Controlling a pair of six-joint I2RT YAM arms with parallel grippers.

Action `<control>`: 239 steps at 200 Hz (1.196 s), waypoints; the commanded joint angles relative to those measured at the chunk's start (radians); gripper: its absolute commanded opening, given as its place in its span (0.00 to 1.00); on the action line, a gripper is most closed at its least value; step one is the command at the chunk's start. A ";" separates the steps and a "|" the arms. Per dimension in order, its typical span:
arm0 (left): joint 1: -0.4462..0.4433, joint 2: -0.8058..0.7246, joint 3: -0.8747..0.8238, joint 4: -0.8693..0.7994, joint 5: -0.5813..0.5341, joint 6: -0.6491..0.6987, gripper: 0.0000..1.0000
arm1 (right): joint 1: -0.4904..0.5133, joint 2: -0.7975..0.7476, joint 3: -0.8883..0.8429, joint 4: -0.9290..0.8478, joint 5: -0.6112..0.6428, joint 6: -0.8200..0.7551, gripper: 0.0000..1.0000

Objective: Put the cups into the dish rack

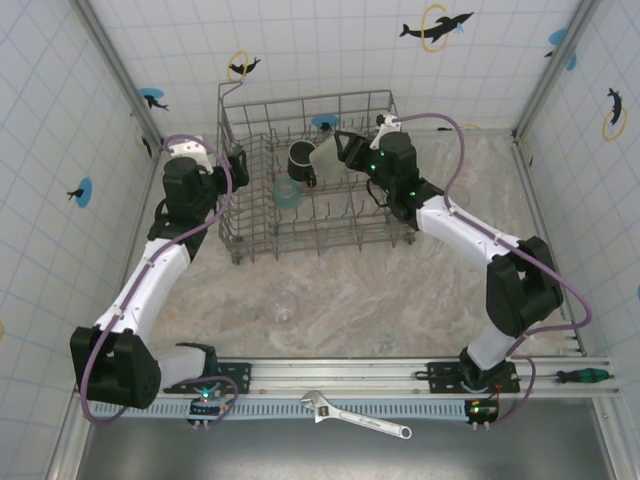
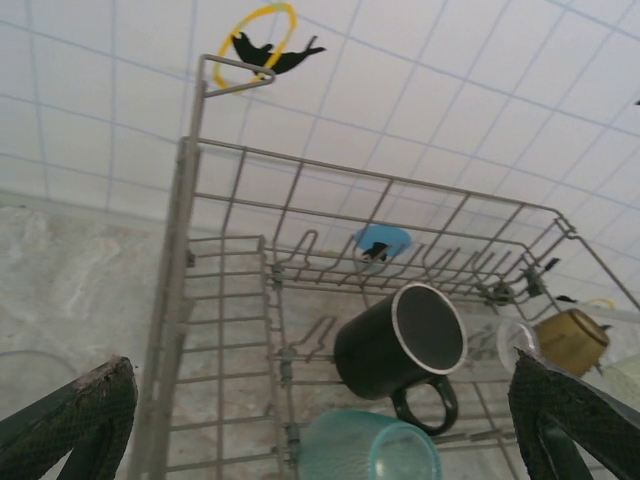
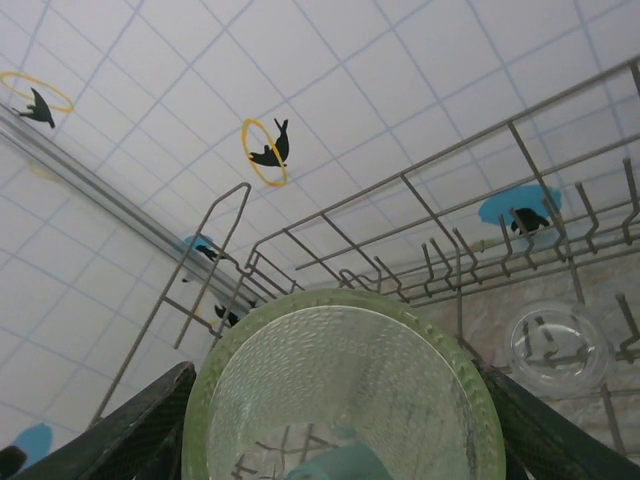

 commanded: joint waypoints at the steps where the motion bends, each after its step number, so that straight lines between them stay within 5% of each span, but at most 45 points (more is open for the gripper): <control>1: 0.022 -0.032 -0.004 -0.029 -0.049 0.028 0.97 | 0.019 0.040 0.072 -0.065 0.093 -0.131 0.32; 134: 0.046 -0.034 -0.030 -0.031 -0.078 0.035 0.97 | 0.055 0.236 0.269 -0.194 0.238 -0.407 0.32; 239: 0.064 -0.008 -0.048 0.000 -0.011 0.002 0.97 | 0.063 0.330 0.293 -0.174 0.219 -0.520 0.33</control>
